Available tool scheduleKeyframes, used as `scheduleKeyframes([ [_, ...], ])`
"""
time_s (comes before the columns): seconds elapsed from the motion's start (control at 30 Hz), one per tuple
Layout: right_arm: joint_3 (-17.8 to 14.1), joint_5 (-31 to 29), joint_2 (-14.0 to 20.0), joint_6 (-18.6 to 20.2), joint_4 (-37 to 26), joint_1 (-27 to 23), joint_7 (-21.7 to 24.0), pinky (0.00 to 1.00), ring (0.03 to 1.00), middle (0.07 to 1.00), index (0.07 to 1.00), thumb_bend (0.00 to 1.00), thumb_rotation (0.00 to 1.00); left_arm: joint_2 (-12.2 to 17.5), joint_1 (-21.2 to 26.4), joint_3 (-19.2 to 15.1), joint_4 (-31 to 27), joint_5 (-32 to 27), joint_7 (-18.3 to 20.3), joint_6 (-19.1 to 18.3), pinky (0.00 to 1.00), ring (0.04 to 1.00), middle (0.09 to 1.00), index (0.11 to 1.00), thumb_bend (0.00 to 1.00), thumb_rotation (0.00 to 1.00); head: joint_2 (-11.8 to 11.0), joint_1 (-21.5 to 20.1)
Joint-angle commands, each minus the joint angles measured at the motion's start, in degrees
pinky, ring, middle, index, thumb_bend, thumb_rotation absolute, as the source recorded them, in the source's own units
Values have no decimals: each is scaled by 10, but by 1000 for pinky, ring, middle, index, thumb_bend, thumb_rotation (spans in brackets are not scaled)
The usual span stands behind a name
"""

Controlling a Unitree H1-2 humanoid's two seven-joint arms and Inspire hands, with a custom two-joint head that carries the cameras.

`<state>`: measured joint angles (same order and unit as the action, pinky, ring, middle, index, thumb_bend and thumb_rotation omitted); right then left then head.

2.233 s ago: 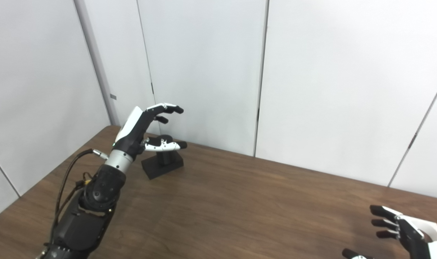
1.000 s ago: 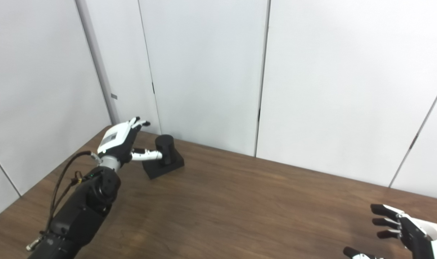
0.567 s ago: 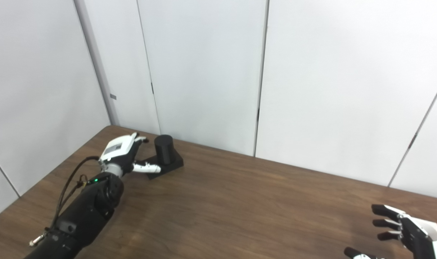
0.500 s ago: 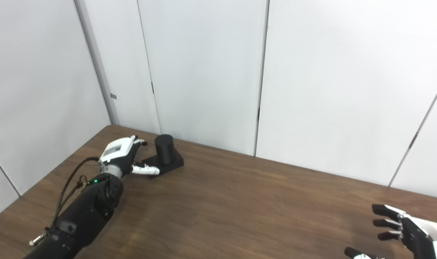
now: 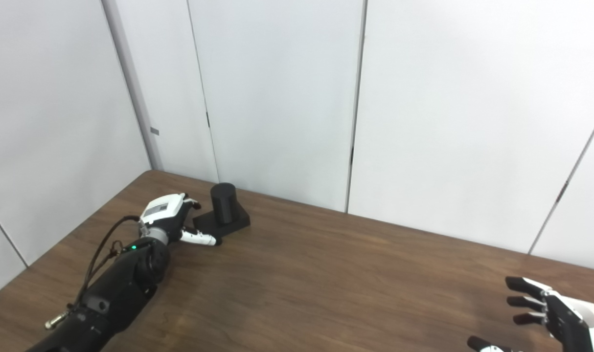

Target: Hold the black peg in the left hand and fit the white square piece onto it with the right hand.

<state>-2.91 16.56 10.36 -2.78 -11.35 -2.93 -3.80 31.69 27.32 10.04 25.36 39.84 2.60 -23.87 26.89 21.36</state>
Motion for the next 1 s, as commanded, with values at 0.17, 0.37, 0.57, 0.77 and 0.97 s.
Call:
scheduleKeyframes([
  [0.17,-1,0,0,-10,-22,-12,-2,526,639,711,684,477,0,20,42,8,13,10,-16,-1,868,1000,1000,836,1000,470,2,-1],
  [0.37,0,2,-1,-8,-23,-12,-3,518,637,712,683,474,0,22,55,20,49,10,-22,14,880,1000,996,825,1000,499,3,-4],
  [0.57,-1,2,-3,-11,-24,-11,-4,517,638,710,678,474,0,24,71,31,86,8,-32,30,898,1000,975,802,1000,478,3,-8],
  [0.77,-2,3,-5,-6,-29,-9,-4,515,634,708,679,477,0,26,80,34,93,2,-32,38,903,993,962,772,959,428,5,-11],
  [0.97,-3,0,-6,1,-36,-7,-3,499,637,712,685,467,0,26,83,40,97,-7,-18,54,896,999,955,708,892,363,9,-12],
])
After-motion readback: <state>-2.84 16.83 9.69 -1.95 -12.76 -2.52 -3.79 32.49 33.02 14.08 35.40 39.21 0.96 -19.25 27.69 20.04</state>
